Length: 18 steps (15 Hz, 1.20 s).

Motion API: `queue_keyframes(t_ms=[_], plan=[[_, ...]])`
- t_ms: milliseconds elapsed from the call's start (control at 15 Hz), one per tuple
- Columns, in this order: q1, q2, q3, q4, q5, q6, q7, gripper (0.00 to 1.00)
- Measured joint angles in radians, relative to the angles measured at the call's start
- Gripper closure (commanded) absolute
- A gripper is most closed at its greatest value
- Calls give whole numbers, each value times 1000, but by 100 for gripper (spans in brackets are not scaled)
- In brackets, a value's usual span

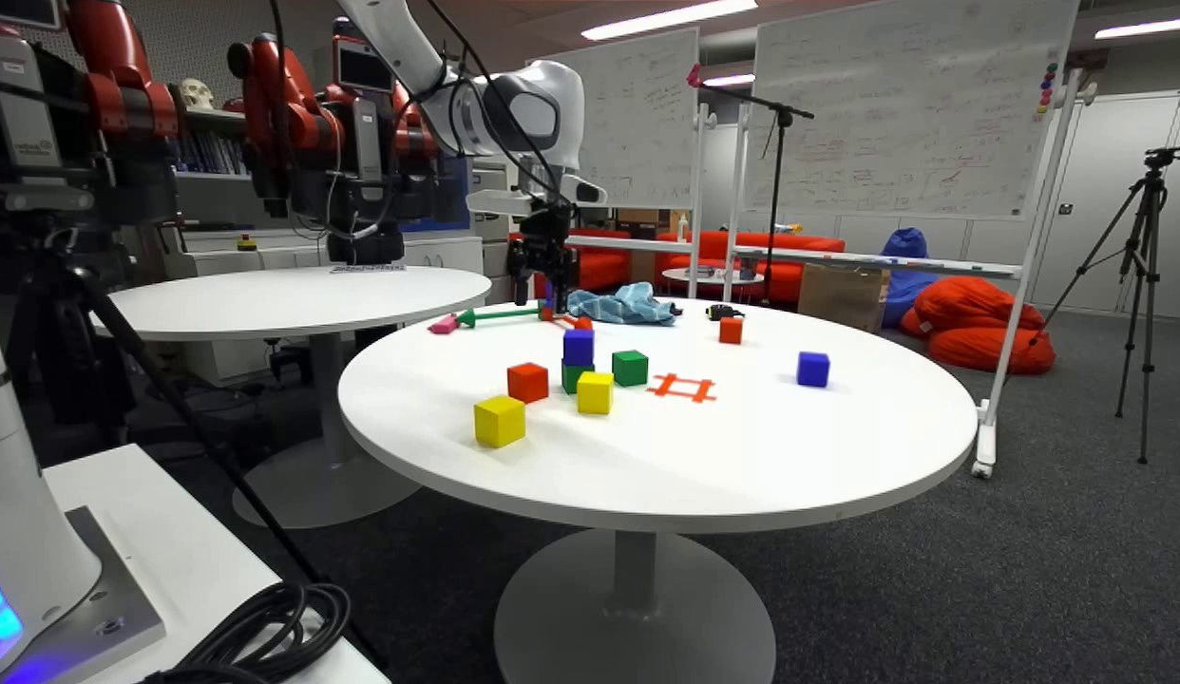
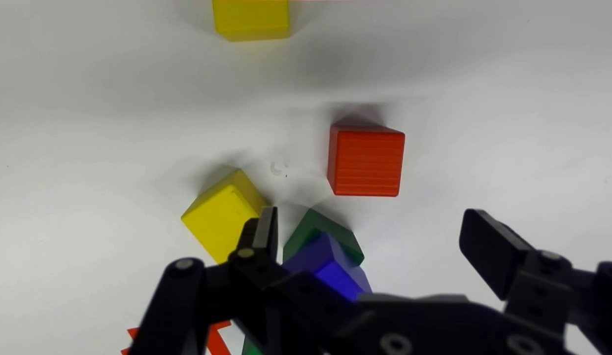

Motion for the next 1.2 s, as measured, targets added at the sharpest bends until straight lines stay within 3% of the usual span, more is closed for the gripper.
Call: queue_keyframes(t_ms=[600,1200], plan=[[5,17,5,1,-1,-1,2,0],[21,155,32,63,-11,-9,2,0]])
